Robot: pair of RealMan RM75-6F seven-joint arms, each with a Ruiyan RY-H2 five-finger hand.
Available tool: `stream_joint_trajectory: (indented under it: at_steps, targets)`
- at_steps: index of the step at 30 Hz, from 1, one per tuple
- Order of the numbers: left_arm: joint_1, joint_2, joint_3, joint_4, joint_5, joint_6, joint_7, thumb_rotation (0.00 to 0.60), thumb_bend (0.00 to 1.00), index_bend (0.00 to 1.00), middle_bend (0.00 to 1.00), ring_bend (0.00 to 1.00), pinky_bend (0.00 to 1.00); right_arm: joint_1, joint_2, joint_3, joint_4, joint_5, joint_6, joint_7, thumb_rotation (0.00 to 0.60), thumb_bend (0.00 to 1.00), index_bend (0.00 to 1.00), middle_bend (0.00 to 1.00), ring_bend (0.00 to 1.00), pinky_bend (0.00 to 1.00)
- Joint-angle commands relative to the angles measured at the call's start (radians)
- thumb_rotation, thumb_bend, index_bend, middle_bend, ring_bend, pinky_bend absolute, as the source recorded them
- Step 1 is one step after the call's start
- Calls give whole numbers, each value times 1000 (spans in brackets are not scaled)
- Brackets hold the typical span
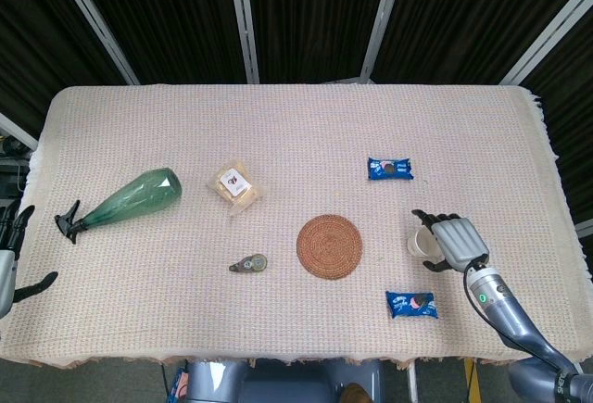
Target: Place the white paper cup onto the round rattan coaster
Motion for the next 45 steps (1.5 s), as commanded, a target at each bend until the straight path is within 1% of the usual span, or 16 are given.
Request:
stream_joint_trajectory:
  at_steps: [1,6,10,13,17,22,25,27,31,36,42,43,45]
  targets:
    - [0,2,0,-1,1,0,-3,600,0,0,0,0,0,2,-6,-2,10,-4,16,-11,600,151,178,333,322,320]
    - [1,3,0,-3,2,1,-5,600,0,0,0,0,0,3,-9,-10,10,-16,39,-22,600,160,185,335,322,320]
    - [0,3,1,-4,1,-3,-3,600,0,0,0,0,0,8,4,-7,-28,-48,69,-19,600,160,189,338,322,320]
    - [-1,2,0,-3,-2,-6,-1,600,0,0,0,0,0,22,17,3,-71,-68,81,-30,600,160,191,339,322,320]
    - [-4,-1,-1,-1,-7,-13,5,600,0,0,0,0,0,68,19,34,-127,-67,66,-83,600,160,191,339,322,320]
    - [-9,-6,-6,4,-24,-24,13,600,0,0,0,0,0,167,-30,86,-174,37,-6,-228,600,161,192,339,322,320]
    - [-11,-8,-11,9,-38,-31,15,600,0,0,0,0,0,220,-70,105,-190,106,-35,-300,600,160,192,339,322,320]
    - [-13,-9,-14,12,-48,-37,15,600,0,0,0,0,0,250,-95,108,-193,148,-50,-347,600,162,192,339,322,320]
    - [-19,-11,-22,22,-75,-55,13,600,0,0,0,0,0,318,-154,94,-210,277,-63,-475,600,169,193,339,322,321]
    - [-22,-12,-26,27,-88,-62,12,600,0,0,0,0,0,370,-192,66,-248,376,-25,-586,600,169,193,340,322,321]
    - [-23,-10,-25,26,-91,-65,10,600,0,0,0,0,0,398,-212,49,-273,440,14,-629,600,169,191,340,322,320]
    - [-23,-9,-25,25,-90,-66,10,600,0,0,0,0,0,403,-217,46,-274,449,21,-634,600,155,176,330,316,321]
    - [-23,-8,-24,23,-89,-65,10,600,0,0,0,0,0,411,-225,39,-277,460,34,-641,600,72,87,240,249,301]
